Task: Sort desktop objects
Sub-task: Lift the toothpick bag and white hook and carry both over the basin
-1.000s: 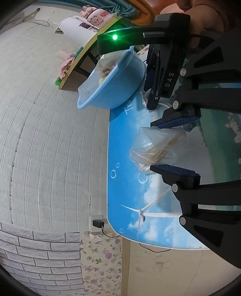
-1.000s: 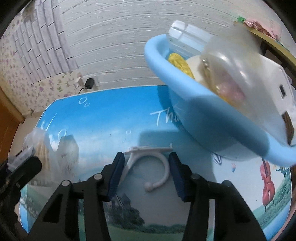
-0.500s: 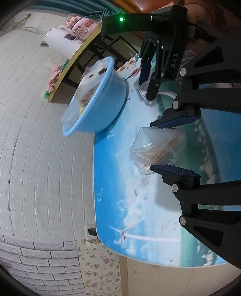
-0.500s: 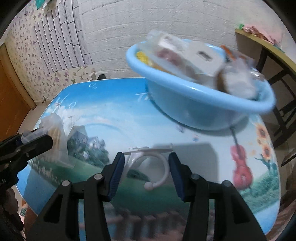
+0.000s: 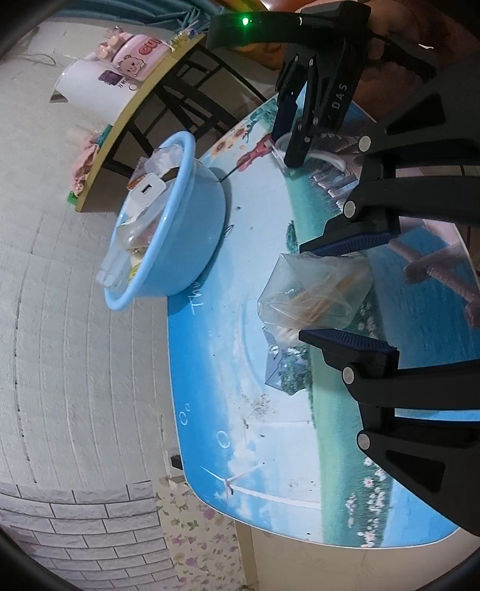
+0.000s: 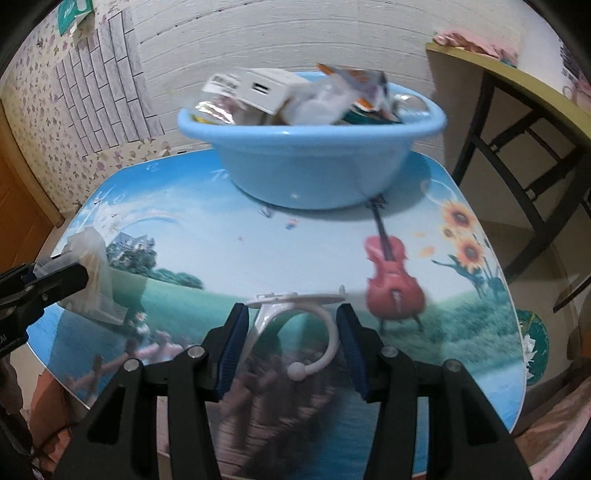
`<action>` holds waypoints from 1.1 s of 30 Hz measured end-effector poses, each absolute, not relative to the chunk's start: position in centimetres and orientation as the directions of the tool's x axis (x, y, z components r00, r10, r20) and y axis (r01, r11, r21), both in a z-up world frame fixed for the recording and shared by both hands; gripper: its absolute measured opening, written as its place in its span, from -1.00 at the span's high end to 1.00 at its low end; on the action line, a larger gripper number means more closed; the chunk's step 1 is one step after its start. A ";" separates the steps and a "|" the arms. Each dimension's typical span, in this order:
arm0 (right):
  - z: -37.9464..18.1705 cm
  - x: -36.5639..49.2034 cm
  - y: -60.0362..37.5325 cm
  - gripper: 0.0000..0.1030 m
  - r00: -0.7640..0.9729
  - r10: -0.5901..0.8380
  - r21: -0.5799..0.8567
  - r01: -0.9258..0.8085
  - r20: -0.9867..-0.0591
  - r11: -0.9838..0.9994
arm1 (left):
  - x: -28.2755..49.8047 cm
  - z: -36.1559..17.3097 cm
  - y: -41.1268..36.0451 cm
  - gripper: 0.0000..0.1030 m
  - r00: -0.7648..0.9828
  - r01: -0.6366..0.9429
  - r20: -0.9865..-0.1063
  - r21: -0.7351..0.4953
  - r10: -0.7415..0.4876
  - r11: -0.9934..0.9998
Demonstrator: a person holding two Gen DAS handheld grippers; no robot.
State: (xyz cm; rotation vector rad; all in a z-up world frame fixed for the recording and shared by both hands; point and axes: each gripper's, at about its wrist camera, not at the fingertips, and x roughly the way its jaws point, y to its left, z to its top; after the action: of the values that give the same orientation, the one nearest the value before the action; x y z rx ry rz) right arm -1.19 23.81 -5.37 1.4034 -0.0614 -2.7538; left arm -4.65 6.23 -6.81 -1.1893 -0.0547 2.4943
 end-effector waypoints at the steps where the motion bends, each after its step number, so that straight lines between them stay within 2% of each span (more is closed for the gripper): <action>1: -5.4 -1.0 24.0 0.06 -0.589 -0.059 0.055 0.024 -0.806 -0.998 | -4.5 -6.9 6.4 0.28 -0.571 -0.314 -0.745 -0.190 0.345 -0.930; 16: -6.5 -0.5 25.8 0.05 -0.582 -0.063 0.073 0.005 -0.811 -0.997 | -4.1 -7.5 7.6 0.24 -0.555 -0.295 -0.782 -0.133 0.283 -0.946; 25: -6.4 -0.5 25.7 0.04 -0.592 -0.067 0.074 0.012 -0.803 -0.997 | -4.4 -8.2 7.7 0.11 -0.547 -0.282 -0.791 -0.136 0.276 -0.950; 29: -6.4 -0.5 25.8 0.04 -0.594 -0.069 0.073 0.017 -0.802 -0.997 | -4.5 -8.5 7.9 -0.04 -0.544 -0.279 -0.796 -0.127 0.266 -0.952; 33: -6.4 -0.5 25.7 0.04 -0.595 -0.070 0.070 0.022 -0.801 -0.997 | -4.6 -8.8 7.9 -0.05 -0.548 -0.275 -0.797 -0.114 0.254 -0.955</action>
State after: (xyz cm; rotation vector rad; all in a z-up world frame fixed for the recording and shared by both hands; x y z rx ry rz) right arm -0.51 25.72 -6.37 1.3894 -0.0819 -2.7592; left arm -4.55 7.93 -8.75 -1.2951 0.0346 2.5270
